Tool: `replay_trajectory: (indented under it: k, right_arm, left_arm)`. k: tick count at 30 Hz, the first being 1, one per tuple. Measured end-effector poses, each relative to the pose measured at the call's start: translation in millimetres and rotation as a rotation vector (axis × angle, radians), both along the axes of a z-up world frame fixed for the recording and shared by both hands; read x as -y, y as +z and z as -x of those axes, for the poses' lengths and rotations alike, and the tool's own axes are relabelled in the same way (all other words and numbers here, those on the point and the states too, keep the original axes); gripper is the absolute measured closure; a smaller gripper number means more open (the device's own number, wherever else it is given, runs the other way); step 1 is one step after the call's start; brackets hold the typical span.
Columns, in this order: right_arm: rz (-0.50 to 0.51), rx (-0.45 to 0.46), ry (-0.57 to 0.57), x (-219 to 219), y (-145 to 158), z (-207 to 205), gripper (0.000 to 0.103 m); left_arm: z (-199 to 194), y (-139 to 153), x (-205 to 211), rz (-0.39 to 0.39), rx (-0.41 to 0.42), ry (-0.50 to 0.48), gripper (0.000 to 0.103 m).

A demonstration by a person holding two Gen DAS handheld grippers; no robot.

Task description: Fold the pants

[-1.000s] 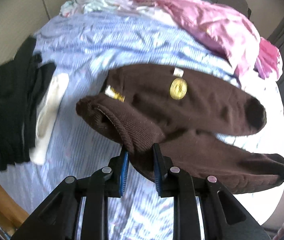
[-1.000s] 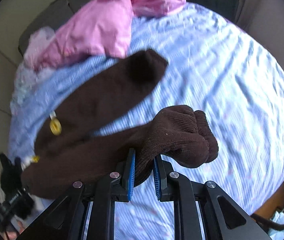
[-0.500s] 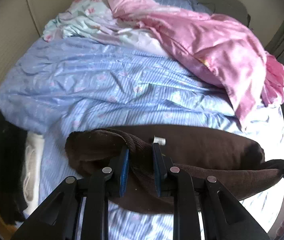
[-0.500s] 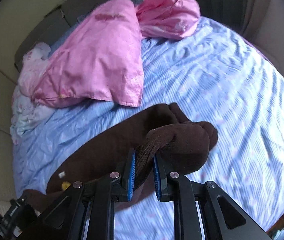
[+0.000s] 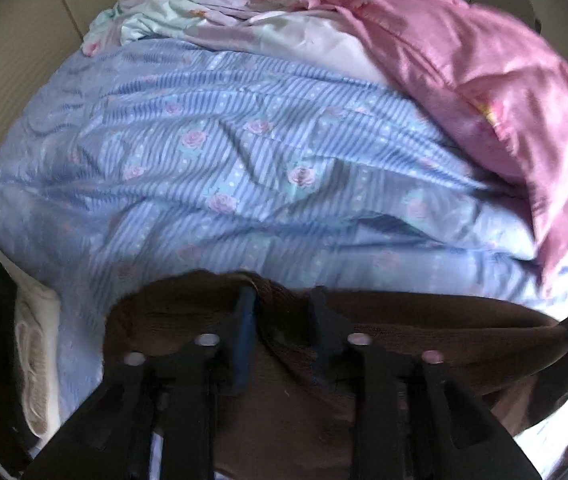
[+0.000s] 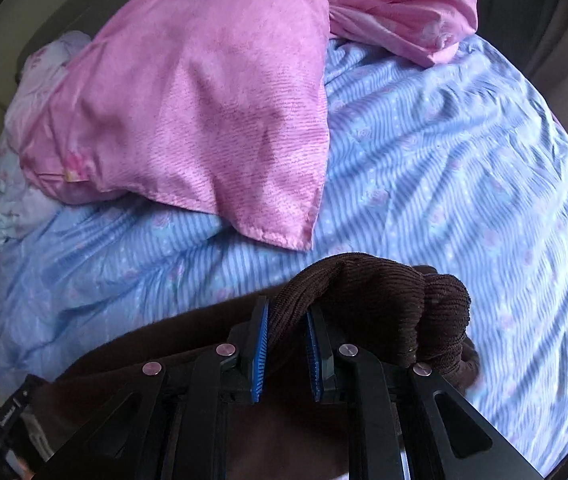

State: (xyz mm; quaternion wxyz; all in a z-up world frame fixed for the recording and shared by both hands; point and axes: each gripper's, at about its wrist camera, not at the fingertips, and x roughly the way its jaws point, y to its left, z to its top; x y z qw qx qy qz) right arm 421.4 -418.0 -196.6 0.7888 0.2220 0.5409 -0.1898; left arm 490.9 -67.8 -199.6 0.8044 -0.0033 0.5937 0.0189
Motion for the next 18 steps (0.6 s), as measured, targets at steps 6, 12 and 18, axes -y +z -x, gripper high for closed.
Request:
replay_trajectory:
  k: [6, 12, 18]
  right_arm:
    - [0.012, 0.001, 0.007, 0.6, -12.5, -9.5, 0.057]
    - [0.183, 0.128, 0.153, -36.7, 36.4, 3.9, 0.031]
    - [0.397, 0.235, 0.402, -92.6, 78.8, 33.9, 0.031]
  left_arm:
    - [2.4, 15.8, 3.2, -0.124, 0.089, -0.087, 0.031]
    - [33.8, 66.3, -14.4, -0.127, 0.286, -0.159, 0.017]
    - [57.8, 73.8, -34.5, -0.07, 0.313, -0.341, 0.015]
